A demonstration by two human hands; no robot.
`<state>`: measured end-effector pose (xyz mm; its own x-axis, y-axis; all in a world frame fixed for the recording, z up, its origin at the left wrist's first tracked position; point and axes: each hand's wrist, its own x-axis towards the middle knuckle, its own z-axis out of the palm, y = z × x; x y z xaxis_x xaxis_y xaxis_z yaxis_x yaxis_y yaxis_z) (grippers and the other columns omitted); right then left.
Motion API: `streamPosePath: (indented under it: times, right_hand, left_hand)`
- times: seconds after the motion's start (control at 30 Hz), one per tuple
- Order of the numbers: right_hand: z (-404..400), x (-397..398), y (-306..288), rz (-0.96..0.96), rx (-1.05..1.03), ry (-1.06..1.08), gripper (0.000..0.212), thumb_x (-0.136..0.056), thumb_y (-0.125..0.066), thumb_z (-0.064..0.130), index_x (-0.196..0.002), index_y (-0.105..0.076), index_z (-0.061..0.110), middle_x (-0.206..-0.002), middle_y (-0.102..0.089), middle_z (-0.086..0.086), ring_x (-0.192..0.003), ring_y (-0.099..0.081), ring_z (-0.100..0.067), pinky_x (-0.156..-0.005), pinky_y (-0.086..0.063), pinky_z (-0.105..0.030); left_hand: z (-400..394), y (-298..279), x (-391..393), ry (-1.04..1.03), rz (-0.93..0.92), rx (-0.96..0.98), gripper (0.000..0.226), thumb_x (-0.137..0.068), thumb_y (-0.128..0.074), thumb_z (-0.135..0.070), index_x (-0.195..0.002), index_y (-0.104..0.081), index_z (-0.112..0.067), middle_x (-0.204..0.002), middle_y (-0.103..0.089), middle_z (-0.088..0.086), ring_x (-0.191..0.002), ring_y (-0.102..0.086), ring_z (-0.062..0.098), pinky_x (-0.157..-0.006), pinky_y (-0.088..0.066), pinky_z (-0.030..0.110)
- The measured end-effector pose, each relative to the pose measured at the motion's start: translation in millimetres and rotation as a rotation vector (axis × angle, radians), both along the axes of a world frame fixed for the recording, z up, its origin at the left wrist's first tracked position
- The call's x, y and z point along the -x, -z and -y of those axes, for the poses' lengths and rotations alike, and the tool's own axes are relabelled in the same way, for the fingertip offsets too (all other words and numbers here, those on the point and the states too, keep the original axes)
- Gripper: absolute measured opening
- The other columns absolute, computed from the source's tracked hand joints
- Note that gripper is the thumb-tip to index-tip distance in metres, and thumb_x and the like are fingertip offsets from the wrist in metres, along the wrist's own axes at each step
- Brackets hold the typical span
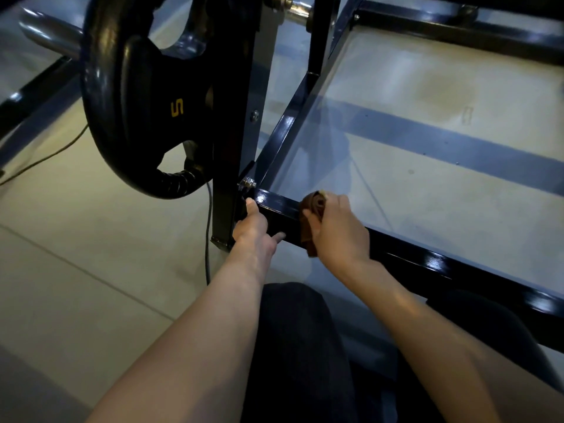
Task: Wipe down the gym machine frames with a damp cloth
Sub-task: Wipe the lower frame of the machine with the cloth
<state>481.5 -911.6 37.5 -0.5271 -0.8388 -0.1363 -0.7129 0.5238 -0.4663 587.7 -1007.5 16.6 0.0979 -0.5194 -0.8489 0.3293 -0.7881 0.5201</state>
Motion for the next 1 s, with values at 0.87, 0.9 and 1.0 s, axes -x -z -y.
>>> streamPosePath:
  times: [0.87, 0.9, 1.0]
  right_hand:
    - [-3.6, 8.7, -7.6, 0.006, -0.069, -0.046, 0.043, -0.106, -0.049, 0.050, -0.136, -0.052, 0.019, -0.127, -0.056, -0.007, -0.108, -0.064, -0.034, -0.083, -0.051, -0.044]
    - [-8.7, 16.9, -6.2, 0.004, -0.067, 0.004, 0.043, -0.106, -0.049, 0.049, -0.132, -0.054, 0.016, -0.126, -0.057, -0.009, -0.108, -0.064, -0.036, -0.084, -0.050, -0.045]
    - [-0.7, 22.8, -2.8, 0.007, -0.058, 0.112, 0.042, -0.106, -0.050, 0.047, -0.125, -0.055, 0.010, -0.124, -0.057, -0.013, -0.108, -0.062, -0.040, -0.082, -0.046, -0.043]
  left_hand:
    - [2.3, -3.1, -26.3, -0.224, -0.413, 0.020, 0.073, -0.100, -0.040, -0.061, -0.161, -0.030, -0.023, -0.163, -0.031, 0.019, -0.151, -0.022, 0.048, -0.113, -0.017, 0.079]
    - [4.7, -2.5, -27.9, -0.213, -0.433, 0.040, 0.081, -0.096, -0.039, -0.072, -0.163, -0.025, -0.028, -0.166, -0.025, 0.016, -0.153, -0.017, 0.048, -0.112, -0.014, 0.082]
    - [10.8, -5.4, -23.5, -0.127, -0.398, 0.072, 0.096, -0.087, -0.046, -0.084, -0.164, -0.017, -0.035, -0.170, -0.015, 0.012, -0.153, -0.011, 0.050, -0.111, -0.013, 0.083]
